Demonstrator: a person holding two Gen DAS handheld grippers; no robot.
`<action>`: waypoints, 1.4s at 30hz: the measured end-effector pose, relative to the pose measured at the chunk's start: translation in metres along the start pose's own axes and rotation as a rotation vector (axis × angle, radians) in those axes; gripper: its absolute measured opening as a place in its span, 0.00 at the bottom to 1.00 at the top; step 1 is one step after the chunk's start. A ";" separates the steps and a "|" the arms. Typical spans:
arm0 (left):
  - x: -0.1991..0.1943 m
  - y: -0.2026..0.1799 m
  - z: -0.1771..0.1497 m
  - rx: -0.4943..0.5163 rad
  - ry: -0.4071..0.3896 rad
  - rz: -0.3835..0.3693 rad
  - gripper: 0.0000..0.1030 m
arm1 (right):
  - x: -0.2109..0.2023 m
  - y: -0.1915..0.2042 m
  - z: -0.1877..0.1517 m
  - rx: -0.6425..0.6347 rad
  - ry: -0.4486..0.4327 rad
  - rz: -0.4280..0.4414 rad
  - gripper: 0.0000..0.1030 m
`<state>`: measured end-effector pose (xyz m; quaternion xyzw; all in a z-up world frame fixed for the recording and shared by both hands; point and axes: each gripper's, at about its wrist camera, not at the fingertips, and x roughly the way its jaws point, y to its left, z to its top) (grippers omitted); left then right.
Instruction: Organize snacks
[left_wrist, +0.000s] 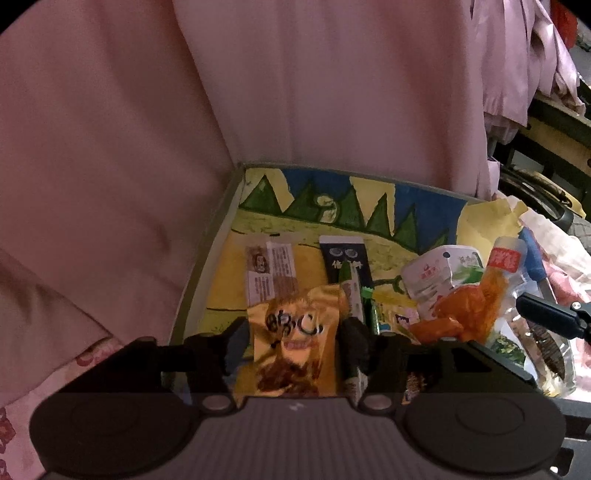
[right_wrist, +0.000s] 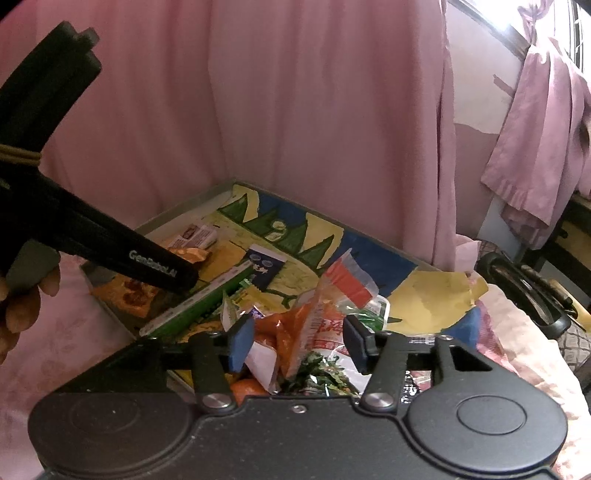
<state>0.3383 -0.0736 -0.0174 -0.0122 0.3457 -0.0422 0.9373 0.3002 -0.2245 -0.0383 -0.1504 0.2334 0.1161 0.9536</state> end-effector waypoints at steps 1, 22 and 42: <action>-0.002 0.000 0.001 -0.002 -0.003 0.001 0.67 | -0.001 -0.001 0.001 0.002 -0.001 -0.003 0.57; -0.049 0.003 0.020 -0.045 -0.111 0.039 0.97 | -0.042 -0.018 0.024 0.036 -0.079 -0.068 0.85; -0.087 0.021 0.020 -0.138 -0.142 0.062 0.99 | -0.087 -0.027 0.041 0.098 -0.165 -0.133 0.99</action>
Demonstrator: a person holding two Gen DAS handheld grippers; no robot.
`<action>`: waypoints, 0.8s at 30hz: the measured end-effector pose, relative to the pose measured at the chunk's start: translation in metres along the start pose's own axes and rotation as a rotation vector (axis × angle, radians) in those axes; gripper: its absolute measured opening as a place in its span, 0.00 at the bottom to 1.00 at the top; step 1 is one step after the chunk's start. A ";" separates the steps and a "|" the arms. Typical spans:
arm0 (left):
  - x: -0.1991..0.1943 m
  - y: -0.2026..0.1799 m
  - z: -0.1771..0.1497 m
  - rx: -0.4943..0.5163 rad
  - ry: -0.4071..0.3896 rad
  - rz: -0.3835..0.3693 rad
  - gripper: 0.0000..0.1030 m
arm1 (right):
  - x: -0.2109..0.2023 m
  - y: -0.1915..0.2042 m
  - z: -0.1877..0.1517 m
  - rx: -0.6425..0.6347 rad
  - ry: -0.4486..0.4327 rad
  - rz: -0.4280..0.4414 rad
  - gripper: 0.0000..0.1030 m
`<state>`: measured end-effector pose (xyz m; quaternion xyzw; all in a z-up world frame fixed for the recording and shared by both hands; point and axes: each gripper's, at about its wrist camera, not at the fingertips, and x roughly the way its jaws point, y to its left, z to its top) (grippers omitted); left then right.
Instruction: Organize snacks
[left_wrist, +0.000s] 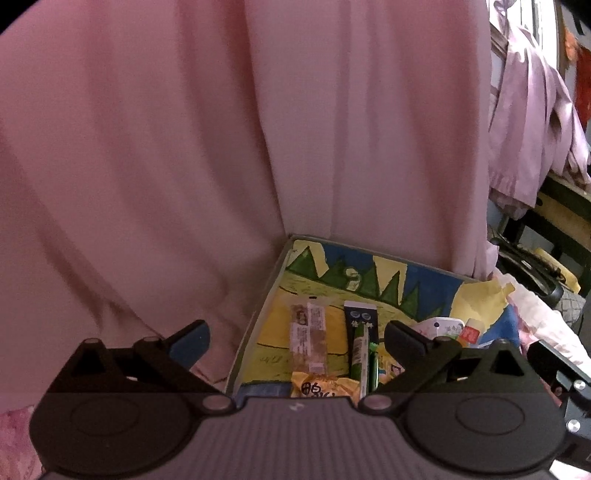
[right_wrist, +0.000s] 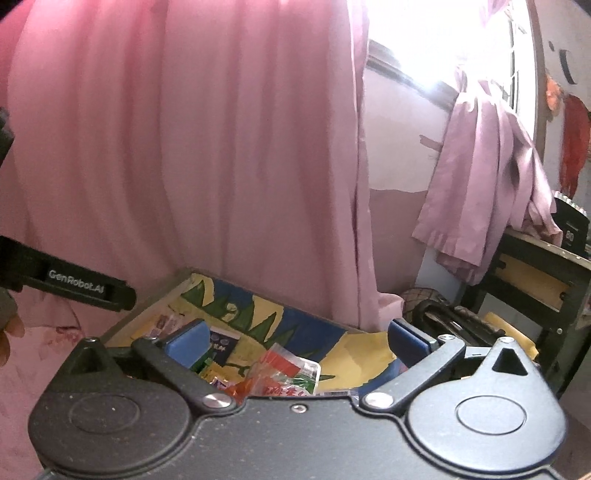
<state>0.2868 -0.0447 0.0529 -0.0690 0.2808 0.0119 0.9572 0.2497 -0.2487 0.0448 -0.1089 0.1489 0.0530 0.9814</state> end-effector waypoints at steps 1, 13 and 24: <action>-0.002 0.001 0.000 -0.003 -0.002 -0.001 0.99 | -0.001 0.000 0.001 0.002 -0.002 -0.003 0.99; -0.037 0.003 0.003 0.018 -0.014 -0.023 0.99 | -0.035 -0.004 0.014 0.037 -0.032 -0.036 0.99; -0.070 0.007 -0.004 0.027 0.001 -0.057 1.00 | -0.072 -0.012 0.018 0.109 -0.059 -0.098 0.99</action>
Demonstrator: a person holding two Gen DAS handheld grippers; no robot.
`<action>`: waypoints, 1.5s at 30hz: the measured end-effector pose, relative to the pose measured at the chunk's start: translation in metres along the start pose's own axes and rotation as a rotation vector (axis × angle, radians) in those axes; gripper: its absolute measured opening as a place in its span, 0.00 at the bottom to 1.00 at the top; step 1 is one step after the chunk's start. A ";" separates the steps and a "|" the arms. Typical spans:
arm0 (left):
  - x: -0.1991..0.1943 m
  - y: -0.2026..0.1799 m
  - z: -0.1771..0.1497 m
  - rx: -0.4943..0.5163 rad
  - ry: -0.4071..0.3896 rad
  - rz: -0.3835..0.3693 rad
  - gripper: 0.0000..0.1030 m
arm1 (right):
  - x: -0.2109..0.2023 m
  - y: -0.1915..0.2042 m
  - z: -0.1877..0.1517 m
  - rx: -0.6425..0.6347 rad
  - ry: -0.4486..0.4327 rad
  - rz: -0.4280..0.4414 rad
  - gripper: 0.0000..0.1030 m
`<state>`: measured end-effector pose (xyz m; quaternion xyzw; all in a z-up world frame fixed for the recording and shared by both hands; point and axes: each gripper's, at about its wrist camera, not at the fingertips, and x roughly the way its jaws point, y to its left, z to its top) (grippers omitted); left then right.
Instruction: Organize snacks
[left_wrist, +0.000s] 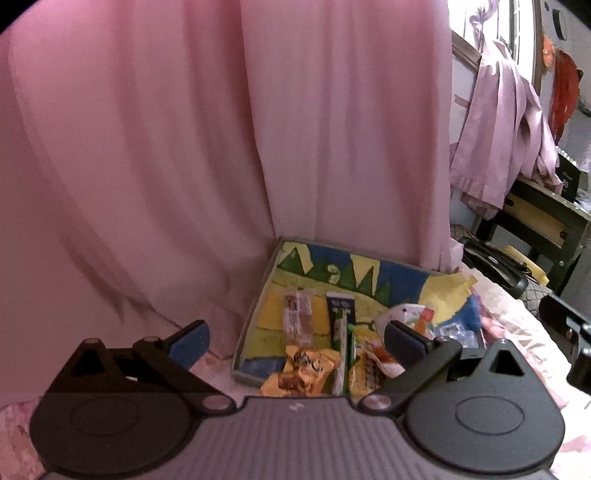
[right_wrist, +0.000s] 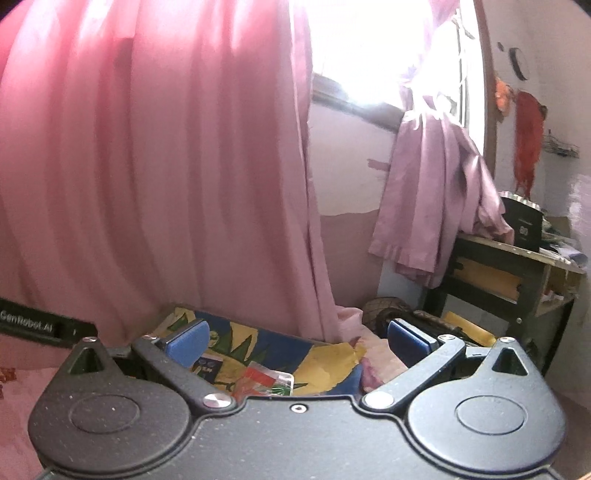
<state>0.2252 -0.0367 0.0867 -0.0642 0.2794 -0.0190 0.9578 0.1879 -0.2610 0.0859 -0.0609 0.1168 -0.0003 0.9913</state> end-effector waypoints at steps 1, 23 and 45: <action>-0.003 0.000 -0.002 0.003 0.003 -0.002 1.00 | -0.003 -0.001 0.000 0.005 -0.002 -0.002 0.99; -0.049 0.005 -0.031 0.090 -0.059 -0.019 1.00 | -0.041 -0.001 -0.011 0.077 0.012 -0.005 0.99; -0.084 0.036 -0.075 -0.003 -0.078 0.027 1.00 | -0.074 0.006 -0.048 0.101 0.090 0.037 0.99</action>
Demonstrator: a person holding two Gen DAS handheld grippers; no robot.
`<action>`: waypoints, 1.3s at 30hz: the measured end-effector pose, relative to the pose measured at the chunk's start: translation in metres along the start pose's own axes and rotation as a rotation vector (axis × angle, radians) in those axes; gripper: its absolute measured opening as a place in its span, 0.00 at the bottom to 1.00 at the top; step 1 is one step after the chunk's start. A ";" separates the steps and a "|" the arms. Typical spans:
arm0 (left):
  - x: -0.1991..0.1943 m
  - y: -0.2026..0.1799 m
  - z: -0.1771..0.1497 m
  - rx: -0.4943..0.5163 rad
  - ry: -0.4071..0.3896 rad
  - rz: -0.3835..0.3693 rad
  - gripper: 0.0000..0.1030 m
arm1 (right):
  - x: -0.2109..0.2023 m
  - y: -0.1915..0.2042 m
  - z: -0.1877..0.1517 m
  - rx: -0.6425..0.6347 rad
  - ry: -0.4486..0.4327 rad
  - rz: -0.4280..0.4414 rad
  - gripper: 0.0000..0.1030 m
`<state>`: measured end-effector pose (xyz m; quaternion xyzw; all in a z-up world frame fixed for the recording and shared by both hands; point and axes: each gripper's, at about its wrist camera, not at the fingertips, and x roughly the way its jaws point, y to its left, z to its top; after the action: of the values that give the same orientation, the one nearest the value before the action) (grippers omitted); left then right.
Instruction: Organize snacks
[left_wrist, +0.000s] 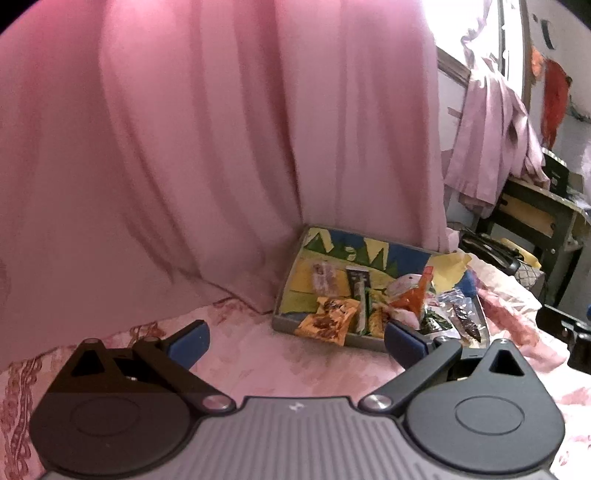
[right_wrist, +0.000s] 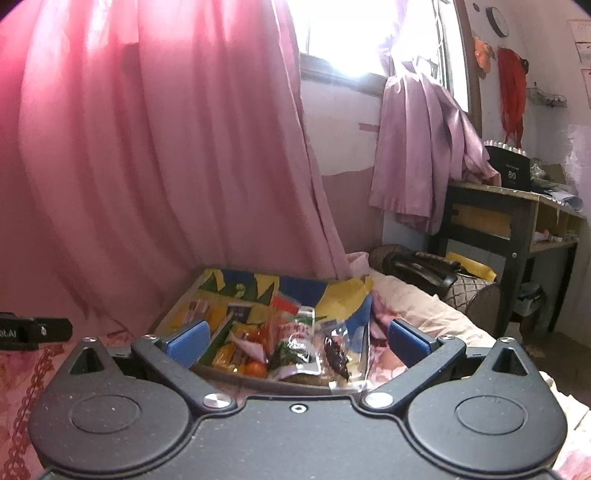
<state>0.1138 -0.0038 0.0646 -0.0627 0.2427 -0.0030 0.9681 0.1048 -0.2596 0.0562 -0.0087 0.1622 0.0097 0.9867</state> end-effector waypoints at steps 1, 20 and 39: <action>-0.001 0.003 -0.003 -0.004 0.003 0.002 1.00 | -0.001 0.001 -0.003 -0.008 0.001 0.002 0.99; -0.005 0.014 -0.035 0.032 -0.029 0.034 1.00 | -0.012 0.018 -0.032 -0.005 0.019 0.049 0.99; -0.003 0.021 -0.070 0.077 0.047 0.025 1.00 | -0.025 0.014 -0.067 0.031 0.095 0.031 0.99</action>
<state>0.0774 0.0084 0.0023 -0.0222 0.2659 -0.0016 0.9638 0.0592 -0.2476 0.0011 0.0087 0.2092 0.0219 0.9776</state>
